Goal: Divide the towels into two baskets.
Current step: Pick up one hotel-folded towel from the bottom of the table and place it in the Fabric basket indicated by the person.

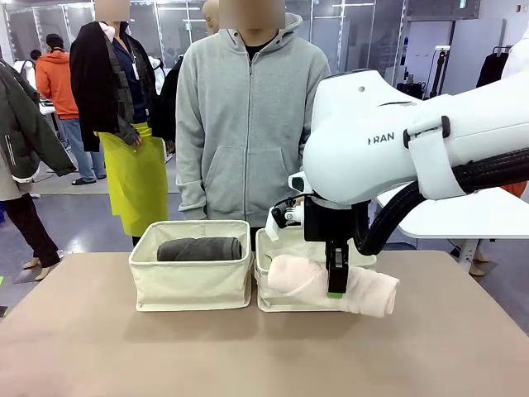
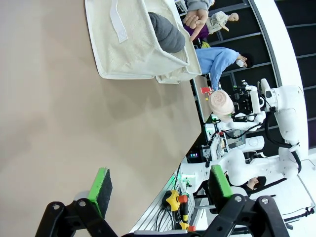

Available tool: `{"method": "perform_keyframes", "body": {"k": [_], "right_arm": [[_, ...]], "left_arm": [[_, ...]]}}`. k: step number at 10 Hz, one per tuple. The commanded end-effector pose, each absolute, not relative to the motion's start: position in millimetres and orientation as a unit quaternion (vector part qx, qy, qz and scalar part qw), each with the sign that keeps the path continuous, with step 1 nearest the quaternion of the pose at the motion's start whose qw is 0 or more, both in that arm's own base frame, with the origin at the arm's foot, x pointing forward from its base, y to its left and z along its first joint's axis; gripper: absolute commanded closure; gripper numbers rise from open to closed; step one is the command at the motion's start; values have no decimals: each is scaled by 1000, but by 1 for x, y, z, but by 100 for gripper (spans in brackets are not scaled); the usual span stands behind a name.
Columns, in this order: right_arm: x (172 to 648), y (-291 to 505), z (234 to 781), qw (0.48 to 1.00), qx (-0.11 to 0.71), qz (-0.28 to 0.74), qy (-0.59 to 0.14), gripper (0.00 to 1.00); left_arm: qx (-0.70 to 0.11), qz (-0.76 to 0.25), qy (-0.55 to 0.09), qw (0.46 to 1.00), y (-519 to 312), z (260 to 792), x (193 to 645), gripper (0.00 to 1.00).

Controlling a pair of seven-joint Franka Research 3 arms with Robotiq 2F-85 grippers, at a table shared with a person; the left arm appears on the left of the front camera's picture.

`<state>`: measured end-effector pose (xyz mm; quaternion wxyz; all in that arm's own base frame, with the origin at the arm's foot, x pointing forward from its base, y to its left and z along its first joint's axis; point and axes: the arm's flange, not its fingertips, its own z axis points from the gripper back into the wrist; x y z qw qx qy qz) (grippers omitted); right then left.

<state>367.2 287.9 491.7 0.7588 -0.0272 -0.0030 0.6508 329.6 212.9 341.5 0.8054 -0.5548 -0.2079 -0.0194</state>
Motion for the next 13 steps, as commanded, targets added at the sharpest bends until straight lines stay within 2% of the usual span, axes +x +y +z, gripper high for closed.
{"method": "perform_keyframes", "body": {"k": [1, 2, 3, 4, 7, 9, 13], "right_arm": [[412, 299, 501, 733, -49, 677, -47, 61], [445, 300, 506, 718, -71, 690, -61, 61], [483, 299, 507, 697, -60, 711, -72, 61], [511, 299, 504, 693, -90, 712, -73, 61], [563, 302, 484, 621, -74, 777, -74, 61], [591, 304, 462, 613, -74, 782, -85, 61], [625, 298, 418, 632, -92, 768, -51, 61]], "left_arm": [[-554, -17, -202, 808, 214, 347, 326, 0], [-554, -17, -202, 808, 214, 347, 326, 0], [-554, -17, -202, 808, 214, 347, 326, 0], [-554, -17, -202, 808, 214, 347, 326, 0], [-554, -17, -202, 808, 214, 347, 326, 0], [-554, -17, -202, 808, 214, 347, 326, 0], [-554, -17, -202, 808, 214, 347, 326, 0]]}}
